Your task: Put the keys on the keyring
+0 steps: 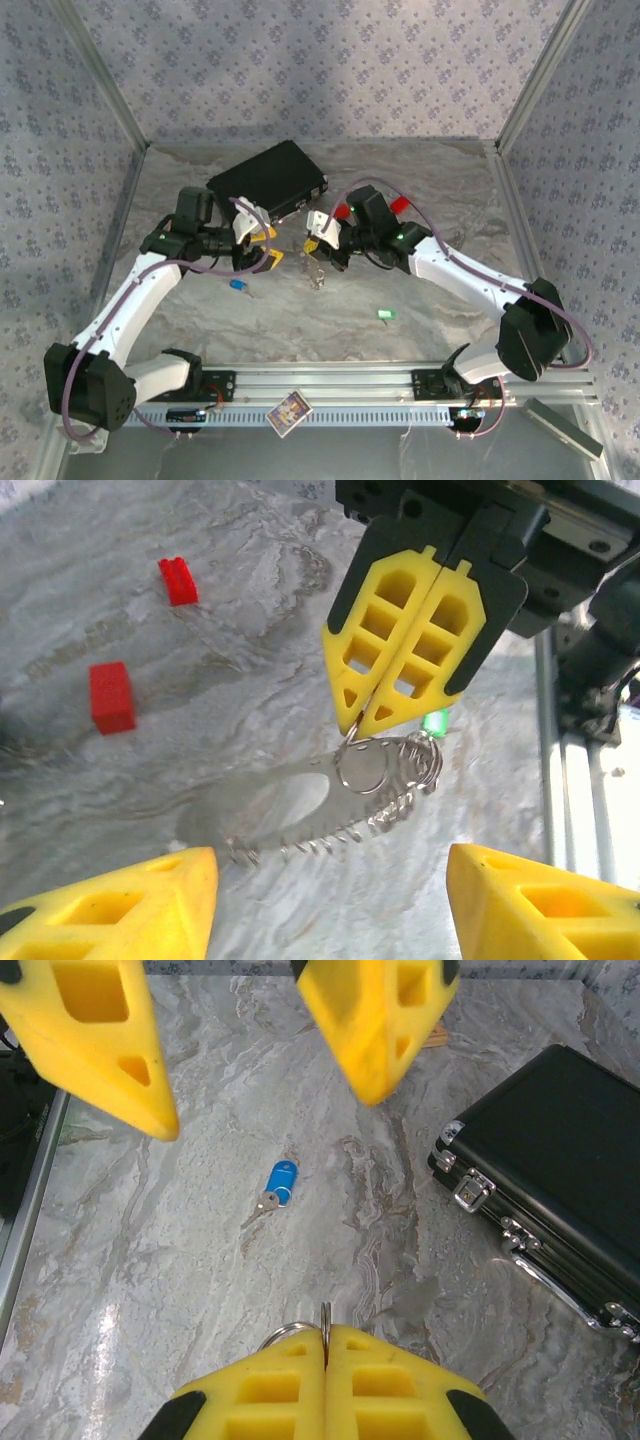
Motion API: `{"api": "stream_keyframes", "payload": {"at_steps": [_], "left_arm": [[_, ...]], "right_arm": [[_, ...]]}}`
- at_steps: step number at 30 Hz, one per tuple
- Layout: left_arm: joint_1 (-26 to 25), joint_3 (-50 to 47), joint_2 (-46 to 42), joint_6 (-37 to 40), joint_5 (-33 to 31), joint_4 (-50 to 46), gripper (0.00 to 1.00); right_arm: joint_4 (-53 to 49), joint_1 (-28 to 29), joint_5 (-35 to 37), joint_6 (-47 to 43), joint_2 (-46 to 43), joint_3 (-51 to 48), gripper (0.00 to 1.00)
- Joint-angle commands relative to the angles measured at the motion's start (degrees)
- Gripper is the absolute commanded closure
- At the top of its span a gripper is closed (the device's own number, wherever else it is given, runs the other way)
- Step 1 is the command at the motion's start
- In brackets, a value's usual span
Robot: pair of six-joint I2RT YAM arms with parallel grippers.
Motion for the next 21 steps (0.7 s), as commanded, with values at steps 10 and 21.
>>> {"api": "stream_keyframes", "payload": {"at_steps": [10, 21], "left_arm": [[-1.8, -11.9, -2.0, -28.4, 6.6, 20.8, 0.38], [-2.5, -9.9, 5.7, -37.1, 13.8, 24.2, 0.43]], "right_arm": [[0.9, 0.7, -0.7, -1.1, -1.1, 0.0, 1.0], [1.1, 1.6, -0.5, -1.3, -1.3, -0.2, 1.0]]}}
